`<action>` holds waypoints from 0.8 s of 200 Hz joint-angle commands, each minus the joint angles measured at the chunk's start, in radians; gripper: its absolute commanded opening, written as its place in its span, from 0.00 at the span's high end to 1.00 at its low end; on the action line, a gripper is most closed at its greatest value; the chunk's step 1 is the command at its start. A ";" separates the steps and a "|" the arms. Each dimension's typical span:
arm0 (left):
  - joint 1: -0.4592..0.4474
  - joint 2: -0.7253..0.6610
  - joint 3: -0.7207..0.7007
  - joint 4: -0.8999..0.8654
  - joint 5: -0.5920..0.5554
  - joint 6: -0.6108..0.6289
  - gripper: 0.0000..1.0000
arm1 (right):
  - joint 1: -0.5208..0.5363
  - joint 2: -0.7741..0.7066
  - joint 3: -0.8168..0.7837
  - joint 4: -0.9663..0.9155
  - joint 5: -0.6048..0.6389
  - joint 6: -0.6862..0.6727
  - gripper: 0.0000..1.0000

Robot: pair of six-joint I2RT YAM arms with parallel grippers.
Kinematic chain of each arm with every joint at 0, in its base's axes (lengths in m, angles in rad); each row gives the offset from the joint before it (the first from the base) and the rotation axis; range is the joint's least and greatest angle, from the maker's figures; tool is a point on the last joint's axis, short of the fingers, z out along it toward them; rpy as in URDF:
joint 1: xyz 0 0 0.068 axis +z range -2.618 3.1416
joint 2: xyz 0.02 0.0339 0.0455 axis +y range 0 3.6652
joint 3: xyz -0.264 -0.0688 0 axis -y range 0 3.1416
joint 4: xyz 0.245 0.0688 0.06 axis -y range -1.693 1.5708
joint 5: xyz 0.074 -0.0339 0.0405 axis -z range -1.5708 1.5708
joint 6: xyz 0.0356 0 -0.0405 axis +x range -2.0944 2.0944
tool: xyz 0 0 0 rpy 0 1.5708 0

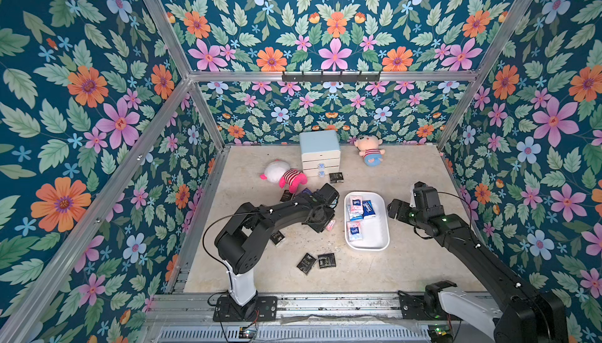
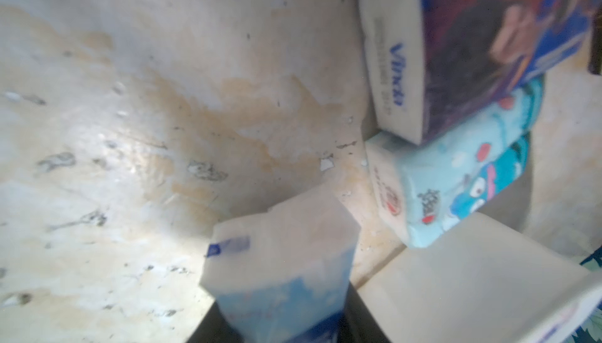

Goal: Put the pocket tissues into the storage box
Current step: Pick up the pocket tissues from the center of the board, then place the pocket tissues in the storage box.

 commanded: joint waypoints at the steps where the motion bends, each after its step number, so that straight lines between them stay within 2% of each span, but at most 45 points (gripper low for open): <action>1: 0.001 -0.047 0.020 -0.004 -0.095 0.124 0.56 | 0.000 0.013 0.016 -0.002 0.000 -0.009 0.03; 29: 0.002 -0.072 0.116 -0.046 -0.149 0.319 0.53 | 0.000 0.042 0.034 -0.001 -0.025 -0.021 0.03; 78: 0.001 -0.007 0.327 -0.078 -0.095 0.610 0.52 | 0.000 0.067 0.076 -0.009 -0.018 -0.007 0.03; 115: -0.008 0.112 0.484 -0.073 0.039 0.743 0.52 | 0.000 0.051 0.078 -0.010 -0.016 0.037 0.03; 160: -0.031 0.238 0.608 -0.057 0.140 0.783 0.54 | -0.001 0.005 0.065 -0.112 0.085 0.029 0.03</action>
